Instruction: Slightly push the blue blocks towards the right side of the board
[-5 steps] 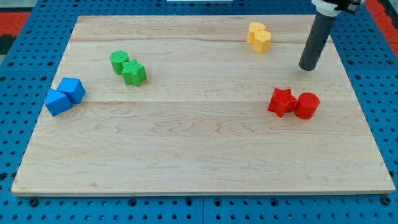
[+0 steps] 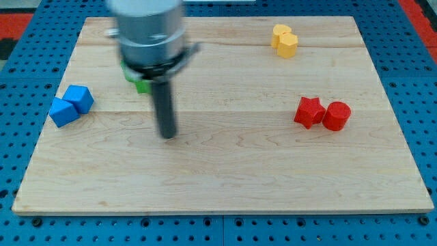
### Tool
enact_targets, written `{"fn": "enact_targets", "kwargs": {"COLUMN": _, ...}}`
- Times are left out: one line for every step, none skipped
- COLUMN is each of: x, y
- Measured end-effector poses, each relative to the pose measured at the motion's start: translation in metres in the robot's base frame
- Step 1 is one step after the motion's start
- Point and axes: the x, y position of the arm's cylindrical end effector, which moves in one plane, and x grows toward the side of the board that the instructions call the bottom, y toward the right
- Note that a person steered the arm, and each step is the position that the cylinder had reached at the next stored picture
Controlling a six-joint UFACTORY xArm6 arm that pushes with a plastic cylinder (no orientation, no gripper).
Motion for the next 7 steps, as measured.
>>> {"fn": "enact_targets", "kwargs": {"x": -0.002, "y": -0.134}}
{"fn": "enact_targets", "kwargs": {"x": -0.005, "y": -0.178}}
{"fn": "enact_targets", "kwargs": {"x": -0.007, "y": -0.178}}
{"fn": "enact_targets", "kwargs": {"x": -0.011, "y": -0.178}}
{"fn": "enact_targets", "kwargs": {"x": -0.026, "y": -0.178}}
{"fn": "enact_targets", "kwargs": {"x": -0.071, "y": -0.178}}
{"fn": "enact_targets", "kwargs": {"x": -0.087, "y": -0.146}}
